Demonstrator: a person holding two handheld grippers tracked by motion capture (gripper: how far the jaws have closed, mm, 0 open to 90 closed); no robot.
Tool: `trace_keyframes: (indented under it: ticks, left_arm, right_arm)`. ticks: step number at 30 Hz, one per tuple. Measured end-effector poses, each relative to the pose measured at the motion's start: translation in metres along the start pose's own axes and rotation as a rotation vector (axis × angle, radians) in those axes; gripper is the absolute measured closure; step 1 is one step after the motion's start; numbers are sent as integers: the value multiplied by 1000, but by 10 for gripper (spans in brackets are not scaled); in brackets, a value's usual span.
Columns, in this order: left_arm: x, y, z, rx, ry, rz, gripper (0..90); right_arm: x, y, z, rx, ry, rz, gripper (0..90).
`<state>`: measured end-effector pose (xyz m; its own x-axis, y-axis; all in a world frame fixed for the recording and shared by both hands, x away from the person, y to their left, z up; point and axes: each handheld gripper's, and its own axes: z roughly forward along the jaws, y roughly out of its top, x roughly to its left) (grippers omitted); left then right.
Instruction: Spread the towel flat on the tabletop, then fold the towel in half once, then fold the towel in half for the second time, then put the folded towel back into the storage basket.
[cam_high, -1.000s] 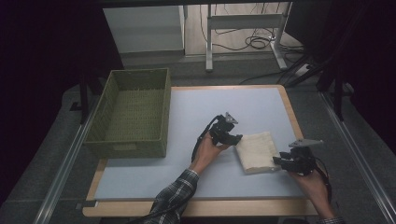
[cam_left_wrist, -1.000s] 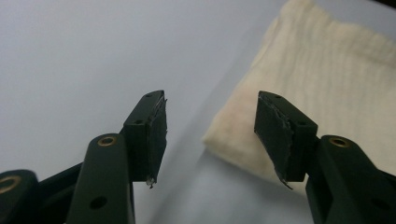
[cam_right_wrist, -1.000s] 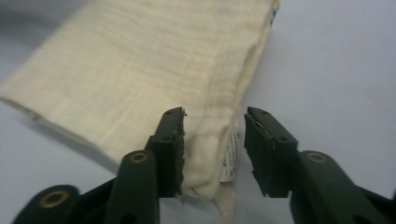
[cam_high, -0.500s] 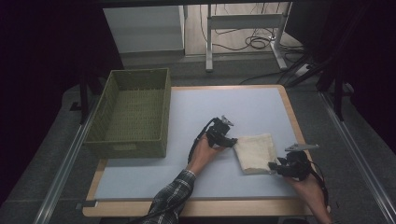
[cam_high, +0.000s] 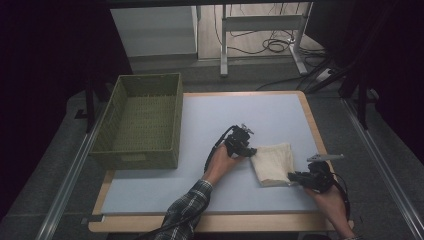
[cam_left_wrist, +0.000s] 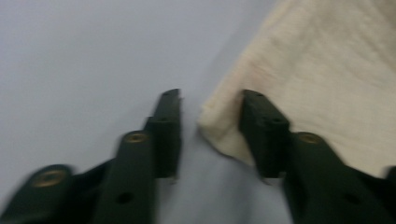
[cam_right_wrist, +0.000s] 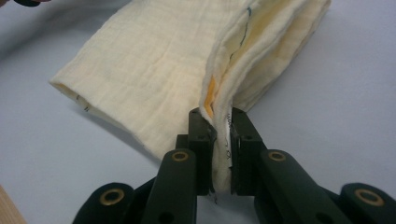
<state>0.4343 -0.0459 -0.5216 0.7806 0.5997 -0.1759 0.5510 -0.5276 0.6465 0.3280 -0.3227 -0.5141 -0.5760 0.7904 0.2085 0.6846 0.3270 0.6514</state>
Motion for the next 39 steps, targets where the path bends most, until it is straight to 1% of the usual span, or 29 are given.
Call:
trace_keyframes:
  ticks: [1, 2, 3, 4, 5, 6, 7, 8, 11, 15, 16, 17, 18, 20, 21, 22, 23, 27, 29, 30, 31, 32, 37, 38, 39]
  left_arm:
    - [0, 0, 0, 0, 0, 0, 736]
    - [-1, 0, 0, 5, -24, 2, 794]
    - [-2, 0, 0, 4, -25, -3, 794]
    - [-4, 1, -1, 5, -14, 15, 844]
    - [-4, 1, -1, 5, -14, 15, 855]
    - [-4, 1, -2, 0, -6, 21, 855]
    - [-4, 1, -5, -18, -6, 19, 860]
    - [-4, 0, -7, -26, -5, 19, 861]
    - [-4, 1, -10, -32, 0, 27, 861]
    - [-3, 1, -20, -41, 15, 37, 861]
    - [-3, 0, -22, -47, 18, 36, 861]
    - [-3, 0, -25, -53, 21, 35, 861]
    - [0, -2, -30, -58, 23, 32, 861]
    - [0, -3, -32, -64, 23, 27, 861]
    - [2, -4, -35, -58, 27, 33, 861]
    - [4, -5, -39, -66, 27, 21, 860]
    - [4, -5, -39, -66, 27, 21, 859]
    - [10, -8, -51, -61, 33, 22, 856]
    - [11, -8, -53, -63, 36, 18, 855]
    - [12, -9, -59, -63, 40, 17, 855]
    - [12, -9, -59, -63, 40, 17, 854]
    - [14, -10, -64, -59, 47, 16, 854]
    - [19, -11, -76, -57, 60, 16, 853]
    - [21, -11, -82, -51, 67, 16, 853]
    - [21, -11, -82, -51, 67, 16, 853]
  right_arm:
    - [0, 0, 0, 1, -3, -8, 819]
    - [1, 1, -1, 3, -5, -11, 821]
    - [1, 1, -1, 3, -5, -11, 821]
    - [2, 2, -1, 0, -3, -8, 823]
    - [2, 2, -1, 0, -3, -8, 823]
    - [2, 2, -2, -2, 4, -5, 823]
    - [3, 2, -4, -7, 13, -5, 823]
    - [3, 2, -5, -9, 20, -7, 823]
    - [5, 3, -8, -19, 29, -6, 823]
    - [11, 7, -11, -29, 46, -20, 823]
    - [14, 9, -11, -32, 56, -31, 823]
    - [14, 9, -11, -32, 56, -31, 823]
    - [18, 12, -10, -34, 56, -44, 823]
    - [19, 13, -9, -34, 59, -48, 823]
    - [21, 14, -8, -36, 62, -54, 823]
    - [24, 16, -7, -41, 68, -60, 822]
    - [24, 16, -7, -41, 68, -60, 822]
    - [31, 23, -6, -51, 79, -76, 822]
    - [33, 25, -5, -56, 80, -80, 821]
    - [36, 28, -5, -63, 81, -91, 821]
    - [36, 28, -5, -63, 81, -91, 821]
    - [38, 32, -5, -67, 85, -98, 821]
    - [45, 40, -3, -74, 93, -116, 821]
    - [48, 44, -2, -76, 100, -126, 821]
    - [48, 44, -2, -76, 100, -126, 821]
